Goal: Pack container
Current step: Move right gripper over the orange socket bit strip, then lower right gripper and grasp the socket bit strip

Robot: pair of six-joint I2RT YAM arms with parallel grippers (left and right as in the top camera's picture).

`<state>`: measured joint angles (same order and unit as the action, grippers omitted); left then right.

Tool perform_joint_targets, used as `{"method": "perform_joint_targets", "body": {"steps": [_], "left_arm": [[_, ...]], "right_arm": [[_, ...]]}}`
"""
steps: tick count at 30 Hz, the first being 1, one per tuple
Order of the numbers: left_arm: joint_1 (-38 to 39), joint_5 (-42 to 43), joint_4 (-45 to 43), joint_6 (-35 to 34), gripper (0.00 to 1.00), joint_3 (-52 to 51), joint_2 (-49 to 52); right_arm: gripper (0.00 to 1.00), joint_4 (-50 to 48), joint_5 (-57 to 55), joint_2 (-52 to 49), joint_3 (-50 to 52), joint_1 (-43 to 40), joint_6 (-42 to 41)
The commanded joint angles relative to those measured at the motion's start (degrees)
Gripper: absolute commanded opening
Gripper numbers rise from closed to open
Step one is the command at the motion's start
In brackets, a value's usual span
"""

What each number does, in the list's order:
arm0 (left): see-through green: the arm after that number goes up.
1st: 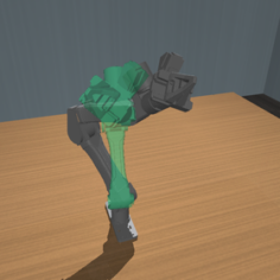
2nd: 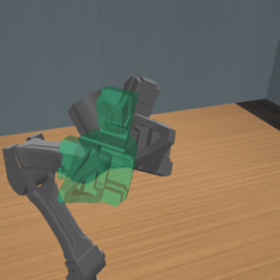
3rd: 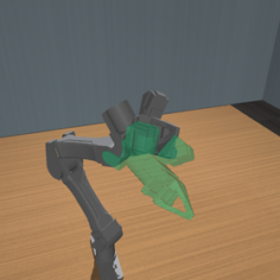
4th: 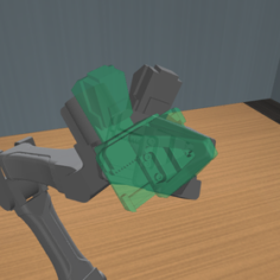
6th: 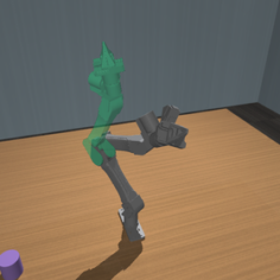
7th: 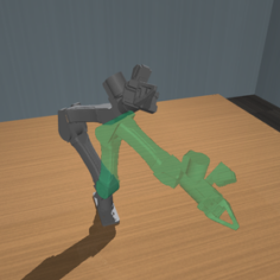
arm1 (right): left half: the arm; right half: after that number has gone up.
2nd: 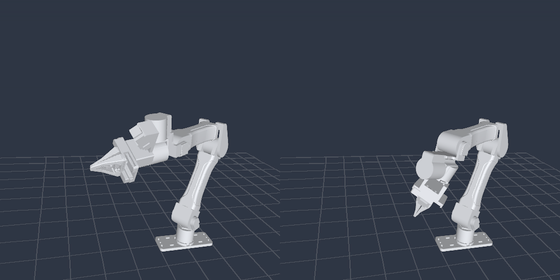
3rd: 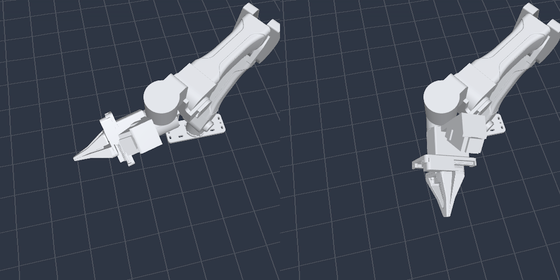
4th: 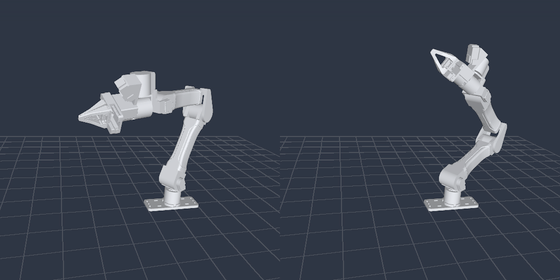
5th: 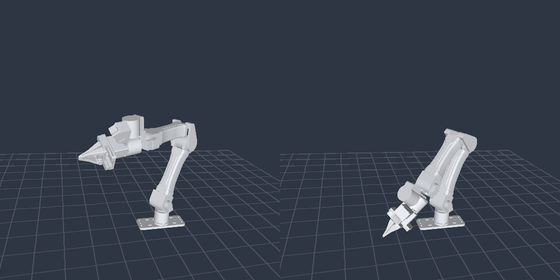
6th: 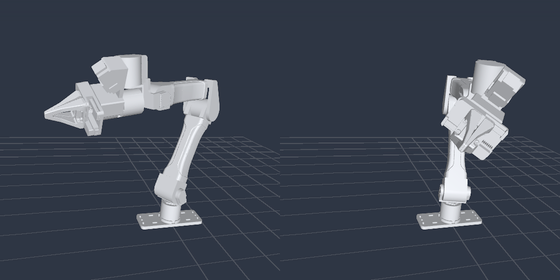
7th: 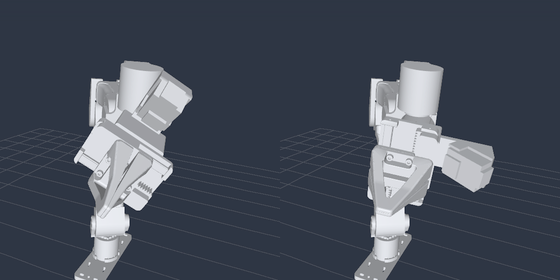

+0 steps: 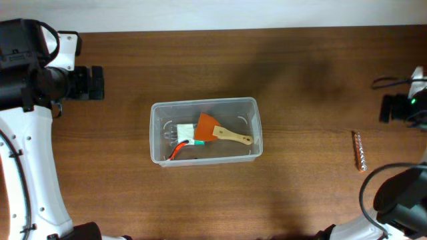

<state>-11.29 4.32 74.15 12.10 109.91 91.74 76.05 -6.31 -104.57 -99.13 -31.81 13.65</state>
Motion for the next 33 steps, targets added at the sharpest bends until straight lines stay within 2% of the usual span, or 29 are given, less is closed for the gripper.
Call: {"method": "perform_joint_targets", "body": {"steps": [1,8,14,33], "left_arm": [[-0.2,0.4,0.1,-0.9,0.99,-0.3,0.3],[-0.2,0.4,0.1,-0.9,0.99,-0.3,0.3],[-0.2,0.4,0.1,-0.9,0.99,-0.3,0.3],[-0.2,0.4,0.1,-0.9,0.99,-0.3,0.3]], "right_arm": [[0.99,-6.0,1.6,0.0,10.7,-0.1,5.2],[0.99,-20.3,2.2,0.0,24.3,-0.1,6.0],[0.99,-27.6,10.8,-0.2,30.0,-0.1,11.6],[0.99,-29.9,10.1,-6.1,31.4,-0.2,11.6]]}}
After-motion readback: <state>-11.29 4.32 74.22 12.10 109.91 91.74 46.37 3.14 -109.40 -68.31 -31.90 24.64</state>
